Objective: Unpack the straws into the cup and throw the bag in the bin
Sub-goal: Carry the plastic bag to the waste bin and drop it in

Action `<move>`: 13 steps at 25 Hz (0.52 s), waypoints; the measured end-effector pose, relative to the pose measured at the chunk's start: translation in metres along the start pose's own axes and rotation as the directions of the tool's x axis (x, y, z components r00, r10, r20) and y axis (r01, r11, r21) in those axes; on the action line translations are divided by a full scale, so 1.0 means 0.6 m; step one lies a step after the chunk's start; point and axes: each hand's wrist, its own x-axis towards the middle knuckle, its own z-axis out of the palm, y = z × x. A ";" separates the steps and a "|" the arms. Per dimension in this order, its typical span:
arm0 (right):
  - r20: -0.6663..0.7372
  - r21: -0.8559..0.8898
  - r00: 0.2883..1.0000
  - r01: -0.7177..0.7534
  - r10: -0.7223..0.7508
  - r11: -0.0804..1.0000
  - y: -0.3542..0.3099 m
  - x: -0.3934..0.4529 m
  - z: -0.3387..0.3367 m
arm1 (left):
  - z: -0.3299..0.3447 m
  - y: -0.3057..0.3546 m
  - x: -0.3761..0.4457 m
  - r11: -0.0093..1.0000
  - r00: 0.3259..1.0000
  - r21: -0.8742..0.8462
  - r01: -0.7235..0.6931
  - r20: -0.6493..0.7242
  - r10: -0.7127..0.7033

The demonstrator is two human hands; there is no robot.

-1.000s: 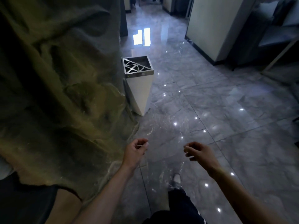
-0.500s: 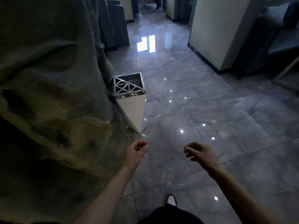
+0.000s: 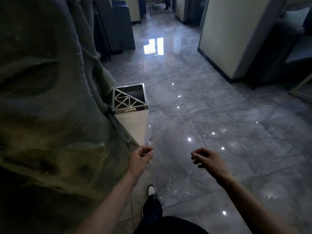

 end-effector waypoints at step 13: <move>-0.067 -0.010 0.998 0.012 -0.013 1.000 -0.114 0.280 0.009 | -0.002 0.083 0.301 0.998 0.997 0.061 0.012 0.072 -0.017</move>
